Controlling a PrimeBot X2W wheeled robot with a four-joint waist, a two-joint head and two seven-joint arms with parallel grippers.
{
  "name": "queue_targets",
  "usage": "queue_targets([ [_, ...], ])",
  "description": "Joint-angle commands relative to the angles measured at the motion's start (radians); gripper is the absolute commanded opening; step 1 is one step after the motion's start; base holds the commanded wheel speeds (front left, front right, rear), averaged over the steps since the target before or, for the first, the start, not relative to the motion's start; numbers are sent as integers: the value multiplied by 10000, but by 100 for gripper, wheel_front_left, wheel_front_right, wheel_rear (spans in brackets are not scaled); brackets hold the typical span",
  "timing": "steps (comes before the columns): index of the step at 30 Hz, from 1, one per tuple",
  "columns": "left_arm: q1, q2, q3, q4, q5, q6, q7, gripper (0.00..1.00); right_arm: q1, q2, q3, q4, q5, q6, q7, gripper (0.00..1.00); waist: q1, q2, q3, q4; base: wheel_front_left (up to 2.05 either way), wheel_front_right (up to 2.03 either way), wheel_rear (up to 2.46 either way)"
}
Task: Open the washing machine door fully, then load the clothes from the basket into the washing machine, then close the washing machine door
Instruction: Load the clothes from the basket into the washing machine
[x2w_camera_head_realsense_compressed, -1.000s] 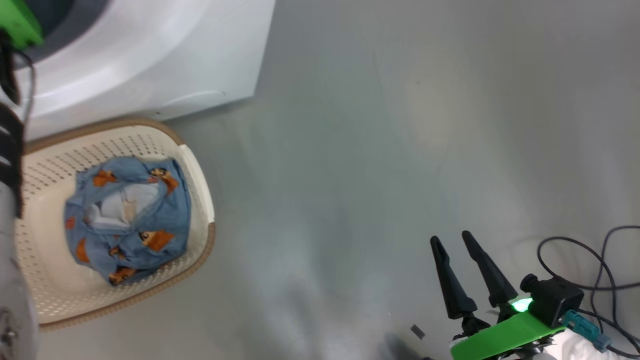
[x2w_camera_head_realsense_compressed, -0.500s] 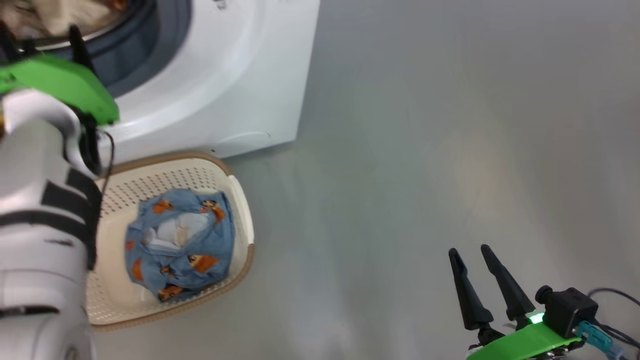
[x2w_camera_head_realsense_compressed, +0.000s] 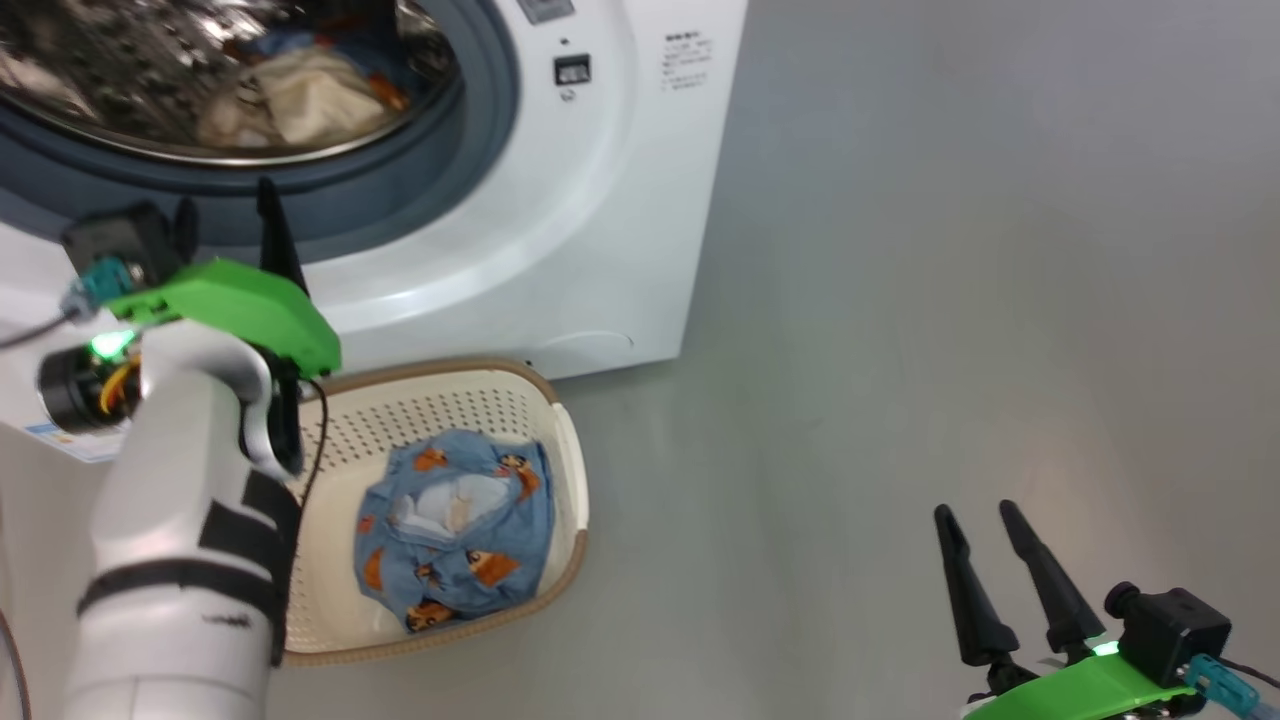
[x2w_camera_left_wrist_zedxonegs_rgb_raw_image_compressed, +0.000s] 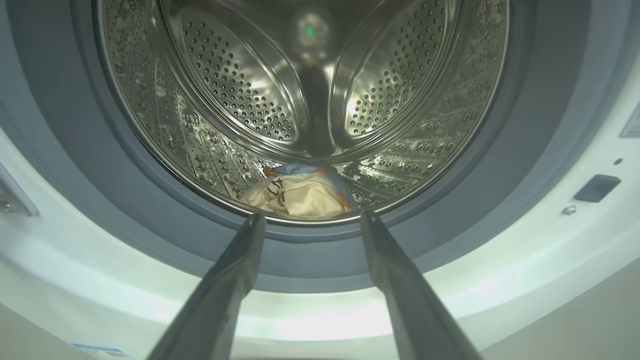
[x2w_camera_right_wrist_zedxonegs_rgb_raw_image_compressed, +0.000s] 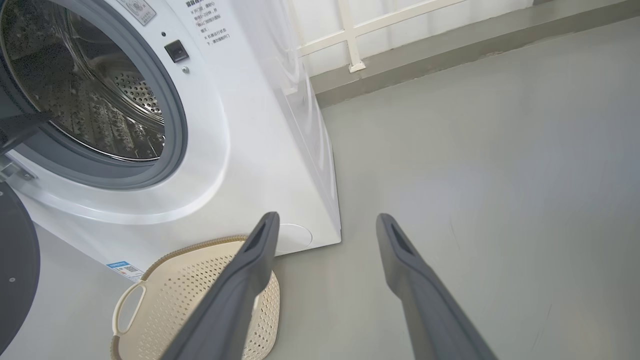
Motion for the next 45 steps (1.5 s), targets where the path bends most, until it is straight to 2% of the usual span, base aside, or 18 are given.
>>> queue_targets([
  [1,239,257,107,-439,-83,-89,-63,100,29,-95,129,-233,-155,16,-48,100,0,0,-442,413,0,0,0],
  [9,2494,175,-694,-1917,-1003,-580,-64,100,288,-97,-65,-166,-252,16,-48,100,0,0,-1524,784,0,0,0],
  [18,4887,171,-1686,-3634,-1841,-289,-64,100,789,-98,-7,-117,-314,16,-48,100,0,0,-2606,1071,0,0,0],
  [27,7109,171,-1413,-5658,-1245,25,-64,100,877,-211,132,-143,-398,16,-48,100,0,0,-2885,1245,0,0,0],
  [32,8131,171,-1139,-6472,-1064,5,-64,100,816,-335,233,-111,-445,16,-48,100,0,0,-2993,1366,0,0,0],
  [45,9865,170,-1082,-8117,-1014,174,-64,100,735,-513,463,-29,-482,16,-48,100,0,0,-3202,1746,0,0,0],
])
